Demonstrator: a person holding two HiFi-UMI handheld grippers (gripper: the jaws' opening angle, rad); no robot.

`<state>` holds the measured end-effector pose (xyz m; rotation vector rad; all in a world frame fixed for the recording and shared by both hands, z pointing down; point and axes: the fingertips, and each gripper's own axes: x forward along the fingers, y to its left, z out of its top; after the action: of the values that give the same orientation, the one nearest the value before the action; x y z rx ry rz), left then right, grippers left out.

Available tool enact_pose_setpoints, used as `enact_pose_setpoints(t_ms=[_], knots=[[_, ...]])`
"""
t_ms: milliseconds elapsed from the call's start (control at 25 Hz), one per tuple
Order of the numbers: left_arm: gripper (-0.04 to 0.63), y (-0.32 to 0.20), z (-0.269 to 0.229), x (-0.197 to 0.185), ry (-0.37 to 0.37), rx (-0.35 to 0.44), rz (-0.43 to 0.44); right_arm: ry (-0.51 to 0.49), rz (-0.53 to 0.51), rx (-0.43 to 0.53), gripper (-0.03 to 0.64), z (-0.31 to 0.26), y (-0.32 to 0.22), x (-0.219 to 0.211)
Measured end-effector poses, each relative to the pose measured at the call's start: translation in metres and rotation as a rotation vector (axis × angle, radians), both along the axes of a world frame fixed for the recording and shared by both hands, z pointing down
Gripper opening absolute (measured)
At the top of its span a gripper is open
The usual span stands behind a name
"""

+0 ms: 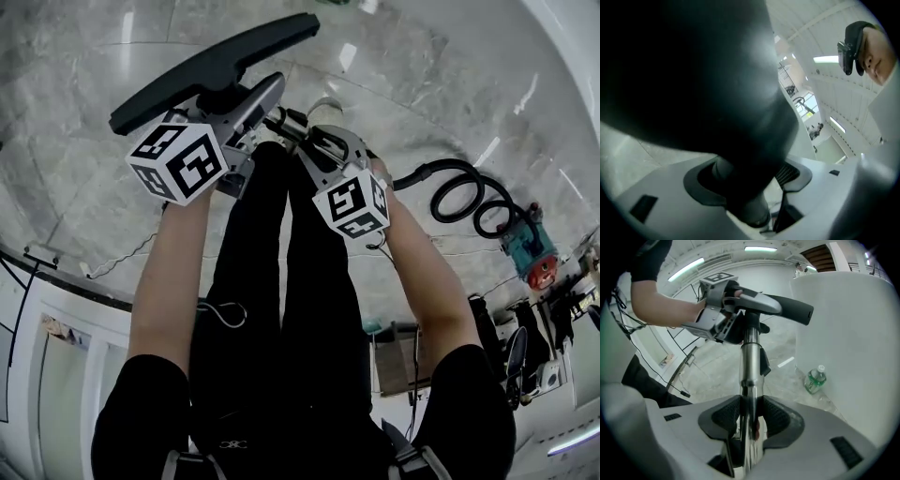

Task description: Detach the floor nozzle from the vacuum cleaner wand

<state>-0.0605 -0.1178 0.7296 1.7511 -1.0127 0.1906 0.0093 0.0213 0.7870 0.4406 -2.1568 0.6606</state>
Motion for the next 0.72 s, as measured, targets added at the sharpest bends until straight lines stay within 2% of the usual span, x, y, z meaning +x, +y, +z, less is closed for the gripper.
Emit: enact_pose_setpoints(t_ms=[80, 160, 240, 560, 640, 720], knots=[[0.304, -0.005, -0.011, 0.001, 0.034, 0.055, -0.050, -0.018, -0.017, -0.027, 0.167, -0.007, 0.010, -0.002], [0.241, -0.001, -0.013, 0.004, 0.028, 0.087, -0.032, -0.017, -0.029, -0.055, 0.167, -0.004, 0.014, -0.001], [0.211, 0.004, -0.013, 0.006, 0.012, 0.097, -0.004, -0.016, -0.056, -0.073, 0.167, 0.000, 0.017, -0.002], [0.201, 0.008, -0.021, 0.019, 0.016, 0.184, 0.089, -0.140, -0.157, -0.146, 0.169, 0.017, 0.021, -0.016], [0.198, 0.011, -0.031, 0.034, 0.026, 0.198, 0.125, -0.155, -0.146, -0.173, 0.169, 0.020, 0.020, -0.026], [0.196, 0.009, -0.039, 0.046, 0.028, 0.198, 0.140, -0.174, -0.114, -0.144, 0.167, 0.023, 0.011, -0.036]])
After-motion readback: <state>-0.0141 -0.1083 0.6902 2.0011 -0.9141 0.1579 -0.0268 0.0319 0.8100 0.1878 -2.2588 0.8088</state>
